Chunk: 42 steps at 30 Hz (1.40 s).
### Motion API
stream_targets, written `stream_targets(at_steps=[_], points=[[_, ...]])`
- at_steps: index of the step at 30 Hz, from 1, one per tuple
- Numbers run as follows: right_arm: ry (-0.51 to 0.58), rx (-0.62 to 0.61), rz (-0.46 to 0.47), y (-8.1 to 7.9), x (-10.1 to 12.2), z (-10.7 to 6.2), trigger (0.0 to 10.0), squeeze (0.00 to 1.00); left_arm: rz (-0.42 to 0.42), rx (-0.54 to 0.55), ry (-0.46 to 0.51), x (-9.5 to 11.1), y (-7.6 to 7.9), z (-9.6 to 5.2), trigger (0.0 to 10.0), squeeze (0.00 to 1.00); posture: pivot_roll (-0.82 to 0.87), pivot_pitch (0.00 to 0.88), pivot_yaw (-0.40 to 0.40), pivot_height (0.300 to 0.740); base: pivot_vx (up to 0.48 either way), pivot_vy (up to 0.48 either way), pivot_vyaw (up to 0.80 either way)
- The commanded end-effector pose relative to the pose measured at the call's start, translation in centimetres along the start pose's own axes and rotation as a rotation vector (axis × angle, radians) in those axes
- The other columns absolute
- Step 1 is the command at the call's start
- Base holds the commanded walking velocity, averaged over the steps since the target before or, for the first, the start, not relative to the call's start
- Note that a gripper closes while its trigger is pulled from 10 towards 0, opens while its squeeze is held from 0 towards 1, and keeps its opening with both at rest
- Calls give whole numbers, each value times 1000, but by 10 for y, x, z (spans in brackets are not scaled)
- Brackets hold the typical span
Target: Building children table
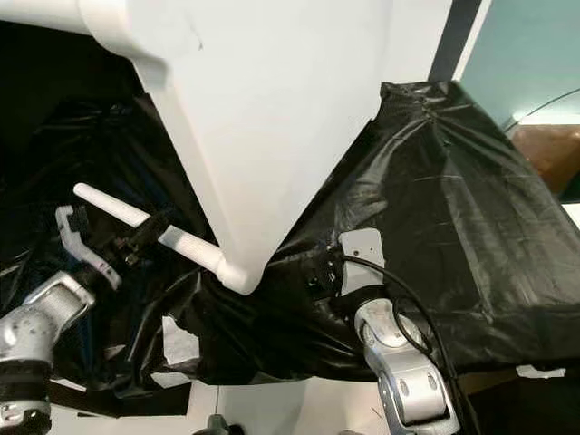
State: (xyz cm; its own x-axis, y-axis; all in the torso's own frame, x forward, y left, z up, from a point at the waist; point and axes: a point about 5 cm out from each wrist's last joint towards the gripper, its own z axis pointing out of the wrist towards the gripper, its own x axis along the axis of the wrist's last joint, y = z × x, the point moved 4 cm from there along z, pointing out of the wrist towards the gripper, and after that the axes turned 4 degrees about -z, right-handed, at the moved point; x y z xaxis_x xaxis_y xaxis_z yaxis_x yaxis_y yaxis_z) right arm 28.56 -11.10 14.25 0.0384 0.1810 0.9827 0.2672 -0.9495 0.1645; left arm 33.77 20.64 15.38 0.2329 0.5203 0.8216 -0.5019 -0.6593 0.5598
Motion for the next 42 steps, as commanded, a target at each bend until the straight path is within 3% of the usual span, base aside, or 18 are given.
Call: stream_targets(at_steps=[1, 4, 10, 11, 13, 15, 17, 18, 19, 20, 22, 23, 25, 27, 32, 34, 42], points=[[-15, 2, 2, 0, -4, 0, 10000, 0, 67, -1, -17, -4, -4, -1, 10000, 0, -67, 73, 36, 740, 0, 0, 0], [-14, -3, -1, 1, -4, 1, 10000, 0, 347, 85, -30, -7, -11, 6, 10000, 0, -71, 67, 35, 740, 0, 0, 0], [-12, -5, -6, 2, -4, 2, 10000, 0, 496, 127, -2, -8, -12, 8, 10000, 0, -71, 64, 31, 740, 0, 0, 0], [-13, -6, -9, 3, -4, 2, 10000, 0, 622, 162, -5, -10, -13, 8, 10000, 0, -71, 63, 30, 740, 0, 0, 0], [-13, -6, -9, 3, -4, 2, 10000, 0, 622, 162, -5, -10, -13, 8, 10000, 0, -71, 63, 30, 740, 0, 0, 0], [-12, -6, -13, 4, -4, 3, 10000, 0, 791, 219, -38, -14, -16, 10, 10000, 0, -66, 59, 27, 740, 0, 0, 0], [-12, -6, -13, 4, -4, 3, 10000, 0, 791, 219, -38, -14, -16, 10, 10000, 0, -66, 59, 27, 740, 0, 0, 0], [-12, -5, -15, 4, -4, 4, 10000, 0, 878, 240, -53, -15, -16, 11, 10000, 0, -63, 56, 25, 740, 0, 0, 0], [-8, -5, -16, 4, -3, 6, 10000, 0, 915, 259, -38, -14, -16, 15, 10000, 0, -61, 53, 25, 740, 0, 0, 0], [-8, -5, -16, 4, -3, 6, 10000, 0, 915, 259, -38, -14, -16, 15, 10000, 0, -61, 53, 25, 740, 0, 0, 0], [-1, -10, -21, 5, -2, 9, 10000, 0, 796, 262, -6, -21, -11, 27, 10000, 0, -58, 48, 24, 740, 0, 0, 0], [-1, -10, -21, 5, -2, 9, 10000, 0, 796, 262, -6, -21, -11, 27, 10000, 0, -58, 48, 24, 740, 0, 0, 0], [4, -15, -21, 6, -1, 12, 10000, 0, 714, 241, 6, -30, -7, 35, 10000, 0, -59, 47, 25, 740, 0, 0, 0], [6, -16, -21, 6, -1, 12, 10000, 0, 710, 218, -3, -35, -5, 37, 10000, 0, -61, 42, 26, 740, 0, 0, 0], [12, -19, -19, 5, 1, 15, 10000, 0, 740, 144, -38, -47, 2, 41, 10000, 0, -63, 40, 27, 740, 0, 0, 0], [15, -21, -18, 5, 2, 18, 10000, 0, 840, 49, -104, -58, 10, 45, 10000, 0, -62, 39, 26, 740, 0, 0, 0], [9, -39, -21, 7, 2, 20, 10000, 0, 883, -15, -138, -66, 18, 50, 10000, 0, -63, 39, 26, 740, 0, 0, 0]])
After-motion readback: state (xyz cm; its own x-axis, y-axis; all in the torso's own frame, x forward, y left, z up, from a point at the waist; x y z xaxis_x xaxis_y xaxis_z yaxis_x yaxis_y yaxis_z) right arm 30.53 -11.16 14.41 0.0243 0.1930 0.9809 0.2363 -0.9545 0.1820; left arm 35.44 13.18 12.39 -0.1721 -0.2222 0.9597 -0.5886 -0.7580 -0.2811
